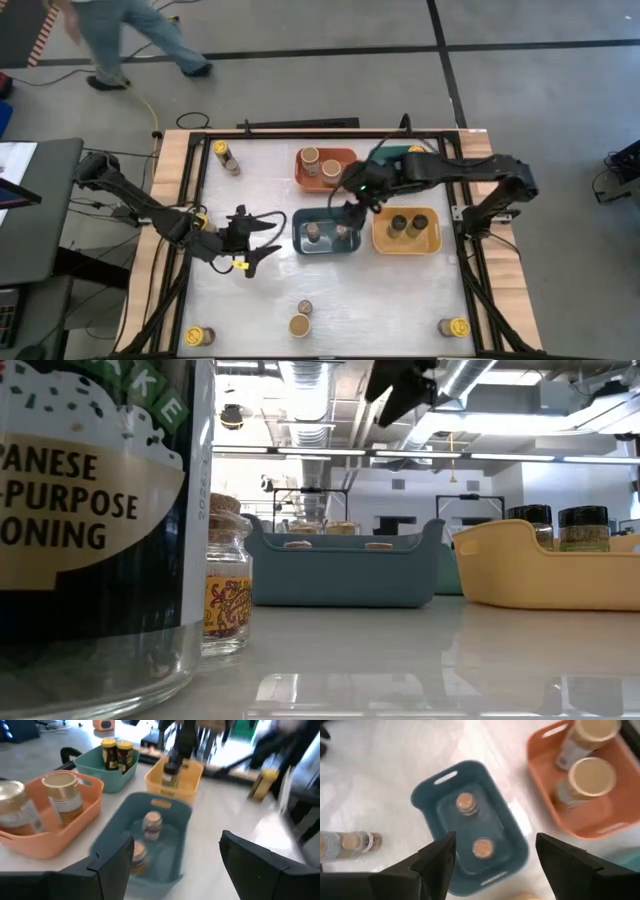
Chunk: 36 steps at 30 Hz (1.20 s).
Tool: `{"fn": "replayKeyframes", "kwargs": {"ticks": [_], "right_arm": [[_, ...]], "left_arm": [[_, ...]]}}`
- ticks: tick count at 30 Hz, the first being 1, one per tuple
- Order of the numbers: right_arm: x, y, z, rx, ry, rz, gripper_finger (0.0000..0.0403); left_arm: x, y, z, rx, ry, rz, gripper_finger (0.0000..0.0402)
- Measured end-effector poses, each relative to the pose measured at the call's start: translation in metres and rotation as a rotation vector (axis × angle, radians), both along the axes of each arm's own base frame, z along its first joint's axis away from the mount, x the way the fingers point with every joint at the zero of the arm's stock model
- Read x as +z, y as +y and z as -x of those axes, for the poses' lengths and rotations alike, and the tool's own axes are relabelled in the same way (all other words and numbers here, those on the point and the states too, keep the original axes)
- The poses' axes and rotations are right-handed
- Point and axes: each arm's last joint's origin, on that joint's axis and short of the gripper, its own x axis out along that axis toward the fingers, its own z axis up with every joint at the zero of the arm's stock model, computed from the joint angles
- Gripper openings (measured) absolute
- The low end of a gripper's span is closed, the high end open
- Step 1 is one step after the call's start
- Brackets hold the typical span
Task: Sort spices by type
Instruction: Put the yellow spice bottle into the green bin
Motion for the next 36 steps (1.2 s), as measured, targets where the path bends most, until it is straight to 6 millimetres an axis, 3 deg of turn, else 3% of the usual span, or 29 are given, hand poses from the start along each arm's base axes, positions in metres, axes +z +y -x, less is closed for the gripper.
{"fn": "replayKeyframes", "kwargs": {"ticks": [4,9,18,22,27,32,36], "right_arm": [[0.016,-0.003,0.022,-0.062,-0.002,0.074,0.0301],[0.023,-0.005,0.057,-0.184,0.077,0.119,0.0301],[-0.003,-0.007,0.106,-0.391,0.108,0.068,0.0302],[-0.019,-0.007,0.119,-0.478,0.072,0.015,0.0302],[-0.027,-0.007,0.124,-0.539,-0.008,-0.041,0.0302],[-0.024,-0.008,0.122,-0.549,-0.073,-0.046,0.0302],[-0.023,-0.011,0.12,-0.567,-0.094,-0.052,0.0302]], "left_arm": [[-0.002,0.002,-0.004,0.039,-0.079,0.138,0.0281],[0.003,0.011,-0.009,0.086,-0.133,0.17,0.0281],[0.01,0.041,-0.02,0.126,-0.167,0.209,0.0281],[0.029,0.073,-0.026,0.219,-0.105,0.216,0.0281],[0.065,0.127,-0.018,0.394,0.151,0.158,0.0281],[0.101,0.181,0.014,0.605,0.353,0.087,0.0281],[0.102,0.216,0.048,0.774,0.5,0.22,0.0281]]}}
